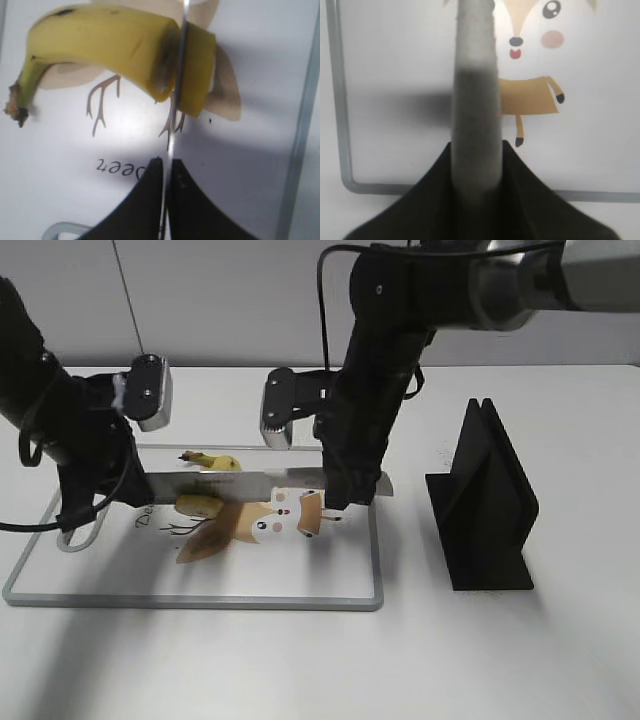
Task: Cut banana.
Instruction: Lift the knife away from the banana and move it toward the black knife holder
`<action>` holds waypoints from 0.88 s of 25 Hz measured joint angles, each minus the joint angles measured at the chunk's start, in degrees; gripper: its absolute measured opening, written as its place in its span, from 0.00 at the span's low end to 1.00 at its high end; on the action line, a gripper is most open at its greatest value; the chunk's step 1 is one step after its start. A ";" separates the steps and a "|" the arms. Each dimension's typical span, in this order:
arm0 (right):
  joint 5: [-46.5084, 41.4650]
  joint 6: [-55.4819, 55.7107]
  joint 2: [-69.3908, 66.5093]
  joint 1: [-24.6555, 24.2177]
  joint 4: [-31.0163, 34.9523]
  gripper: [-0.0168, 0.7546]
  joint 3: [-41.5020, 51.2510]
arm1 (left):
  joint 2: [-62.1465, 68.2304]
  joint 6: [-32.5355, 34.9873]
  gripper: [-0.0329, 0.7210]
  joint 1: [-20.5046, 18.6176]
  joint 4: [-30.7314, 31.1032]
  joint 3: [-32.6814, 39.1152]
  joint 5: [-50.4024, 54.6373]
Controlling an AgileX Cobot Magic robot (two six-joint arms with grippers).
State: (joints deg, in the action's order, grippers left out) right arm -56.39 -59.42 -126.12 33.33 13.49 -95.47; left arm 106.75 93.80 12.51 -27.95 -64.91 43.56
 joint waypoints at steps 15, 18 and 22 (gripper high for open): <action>-1.33 -0.21 9.97 0.00 -1.42 0.25 -0.17 | -12.12 0.00 0.05 0.00 0.15 0.05 1.97; -1.82 -0.27 11.73 0.09 -1.78 0.25 -0.42 | -14.62 0.00 0.05 0.04 0.02 0.05 2.27; -1.99 -0.66 13.45 0.21 -1.87 0.25 -0.48 | -17.97 0.00 0.05 0.04 0.02 0.05 2.91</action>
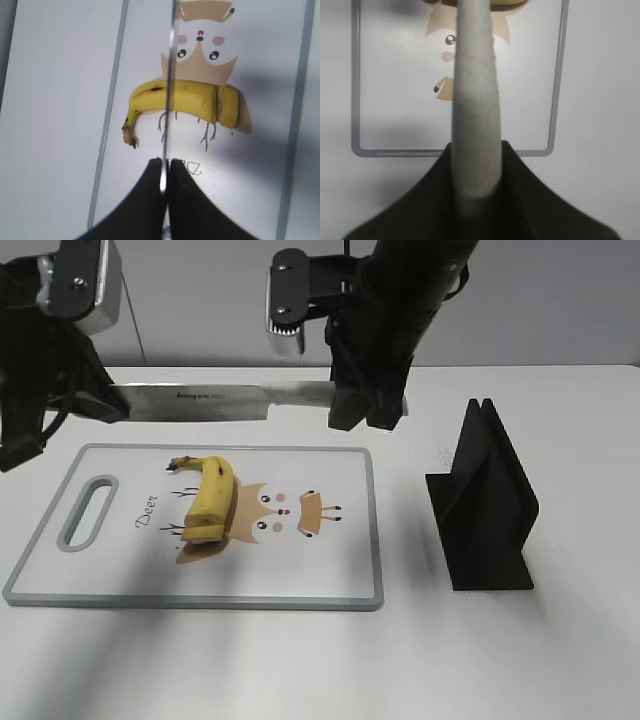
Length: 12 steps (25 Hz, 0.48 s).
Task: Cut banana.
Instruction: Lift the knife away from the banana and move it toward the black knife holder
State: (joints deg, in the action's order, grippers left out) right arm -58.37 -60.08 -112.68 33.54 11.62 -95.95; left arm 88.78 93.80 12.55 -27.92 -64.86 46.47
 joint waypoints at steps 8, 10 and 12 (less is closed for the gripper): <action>-0.84 -0.56 1.32 0.00 -1.59 0.24 0.00 | -1.56 0.04 0.28 0.00 -0.33 0.00 0.32; -0.96 -0.40 1.32 0.00 -3.07 0.24 0.00 | -1.56 0.04 0.49 0.00 -0.27 0.00 0.44; -1.14 -0.35 1.36 -0.10 -3.65 0.24 0.00 | -1.56 0.04 0.66 0.00 -0.27 0.00 0.24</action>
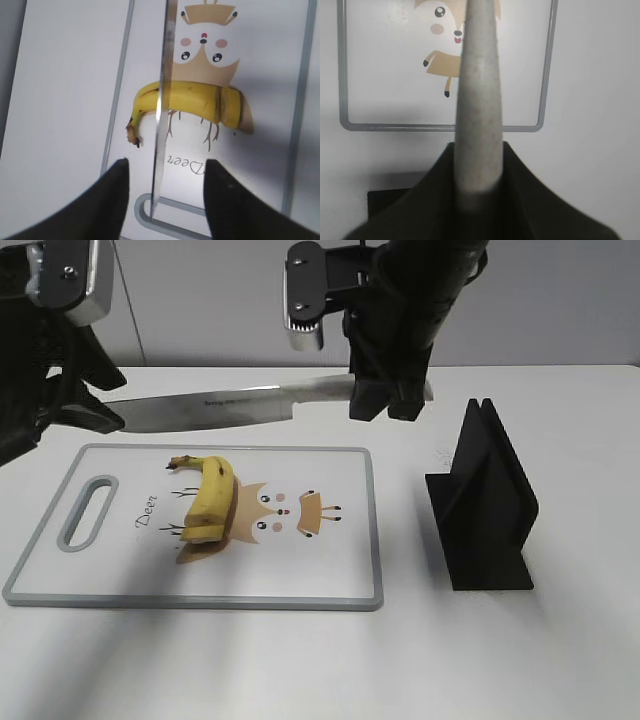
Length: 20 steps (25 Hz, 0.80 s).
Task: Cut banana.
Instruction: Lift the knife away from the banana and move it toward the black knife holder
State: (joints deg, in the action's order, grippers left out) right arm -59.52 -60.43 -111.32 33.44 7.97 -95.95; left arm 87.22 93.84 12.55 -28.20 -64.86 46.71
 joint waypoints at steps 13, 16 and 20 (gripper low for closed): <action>-4.10 17.86 6.87 0.00 -4.42 0.24 0.00 | -11.73 -20.04 0.82 -4.80 -0.07 0.00 -11.51; -6.90 29.67 8.45 0.00 -4.24 0.24 0.00 | -13.62 -35.40 0.82 -6.57 0.61 0.00 -9.78; -10.14 39.84 8.89 0.00 -4.24 0.24 0.00 | -14.19 -52.50 0.82 -7.40 6.82 0.00 -1.80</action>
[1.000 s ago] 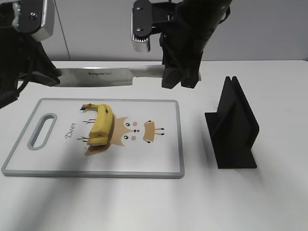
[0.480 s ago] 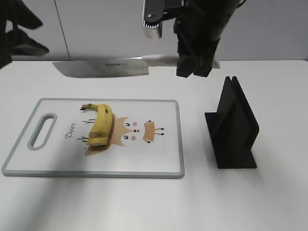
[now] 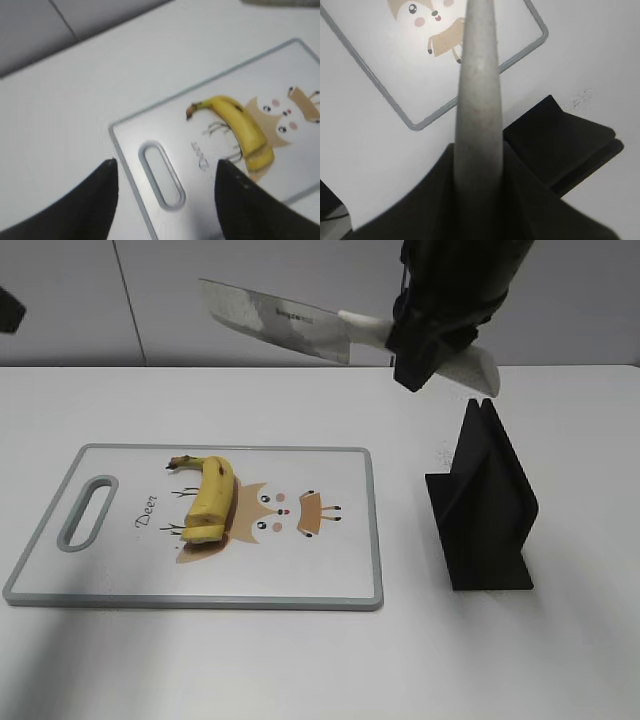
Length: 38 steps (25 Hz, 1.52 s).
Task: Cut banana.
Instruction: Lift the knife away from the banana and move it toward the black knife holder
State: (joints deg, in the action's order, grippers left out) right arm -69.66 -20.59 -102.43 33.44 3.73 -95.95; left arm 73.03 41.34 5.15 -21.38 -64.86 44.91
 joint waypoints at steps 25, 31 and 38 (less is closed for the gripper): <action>-0.35 27.67 16.69 -15.10 3.30 0.24 19.97 | -24.82 -31.60 0.82 -0.11 18.28 19.59 21.06; 1.54 29.87 17.21 -16.38 4.01 0.24 25.80 | -36.67 -31.77 0.82 -0.11 18.17 26.61 21.17; 4.97 32.22 17.21 -16.38 4.22 0.24 27.73 | -53.05 -31.83 0.82 -0.11 18.35 34.57 20.34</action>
State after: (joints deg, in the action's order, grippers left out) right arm -64.69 11.63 -85.22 17.06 7.95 -68.23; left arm 19.99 9.51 5.04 -3.02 -30.29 65.25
